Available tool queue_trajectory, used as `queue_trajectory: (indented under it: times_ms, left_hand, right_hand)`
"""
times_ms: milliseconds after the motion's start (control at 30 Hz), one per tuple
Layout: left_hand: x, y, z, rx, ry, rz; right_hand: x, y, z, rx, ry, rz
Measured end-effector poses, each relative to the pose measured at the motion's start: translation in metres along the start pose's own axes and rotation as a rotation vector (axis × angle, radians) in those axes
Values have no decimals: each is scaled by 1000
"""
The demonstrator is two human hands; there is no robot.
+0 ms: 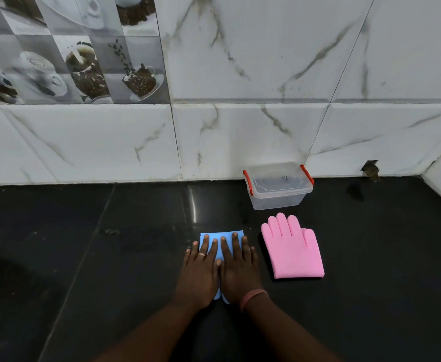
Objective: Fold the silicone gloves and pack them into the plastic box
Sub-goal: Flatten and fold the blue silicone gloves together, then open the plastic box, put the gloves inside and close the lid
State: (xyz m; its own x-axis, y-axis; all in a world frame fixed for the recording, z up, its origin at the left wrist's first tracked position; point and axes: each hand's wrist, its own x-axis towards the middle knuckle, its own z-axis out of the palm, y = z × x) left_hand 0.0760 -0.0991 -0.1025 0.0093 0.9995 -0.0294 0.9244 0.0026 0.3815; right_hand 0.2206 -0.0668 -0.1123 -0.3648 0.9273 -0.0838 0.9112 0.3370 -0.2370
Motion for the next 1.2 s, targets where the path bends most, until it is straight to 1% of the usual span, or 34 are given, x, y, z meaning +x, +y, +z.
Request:
queue_trajectory:
  times_ms: [100, 167, 200, 233, 267, 333, 367, 433, 467, 533, 600, 700, 767, 833, 867, 933, 1000, 1033, 1100, 1167, 1200]
  left_hand:
    - [0, 2, 2, -22, -2, -22]
    - [1, 5, -2, -47, 3, -15]
    - [2, 8, -5, -96, 13, -22]
    - [1, 13, -10, -169, 47, -64]
    - [0, 19, -14, -263, 119, -131]
    - [3, 29, -23, -402, 240, -307]
    - [6, 33, -27, -422, 246, -398]
    - [14, 37, -32, -456, 183, -528]
    - [19, 39, -33, -540, 166, -572]
    - [31, 44, -38, -780, 174, -650]
    - [38, 49, -38, -924, 190, -699]
    - [40, 57, -36, -972, 233, -712]
    - [43, 57, -36, -1000, 269, -679]
    - [48, 55, -38, -985, 279, -627]
    - [51, 52, -39, -932, 268, -608]
    - [57, 45, -41, -727, 209, -603]
    - [59, 39, -41, -505, 111, -624]
    - [60, 39, -42, -432, 70, -626]
    - [61, 40, -45, -351, 53, -619]
    - [65, 43, -51, -311, 107, -609]
    - [68, 45, -55, -293, 135, -598]
  right_hand:
    - [-1, -1, 7, 48, 44, 33]
    - [-1, -1, 5, 67, 37, 37]
    - [0, -1, 2, 65, 20, 37]
    - [0, -2, 0, 79, 5, 46]
    - [0, -4, -3, 114, 10, 82]
    - [0, -8, -11, 203, 65, 221]
    - [-1, -9, -14, 229, 85, 285]
    - [-4, -14, -17, 181, 89, 353]
    - [-5, -16, -17, 152, 86, 370]
    - [-1, -19, -20, 138, 74, 380]
    - [3, -19, -23, 165, 50, 378]
    - [10, -16, -26, 148, 55, 309]
    - [17, -14, -29, 134, 104, 268]
    - [24, -10, -33, 133, 160, 268]
    - [26, -8, -35, 127, 164, 277]
    - [28, -4, -37, 102, 104, 303]
    - [28, -5, -40, 50, 47, 329]
    - [29, -6, -43, 39, 90, 338]
    - [38, -6, -58, 47, 286, 363]
    - [56, 2, -78, 41, 429, 373]
    - [66, 8, -88, 33, 446, 373]
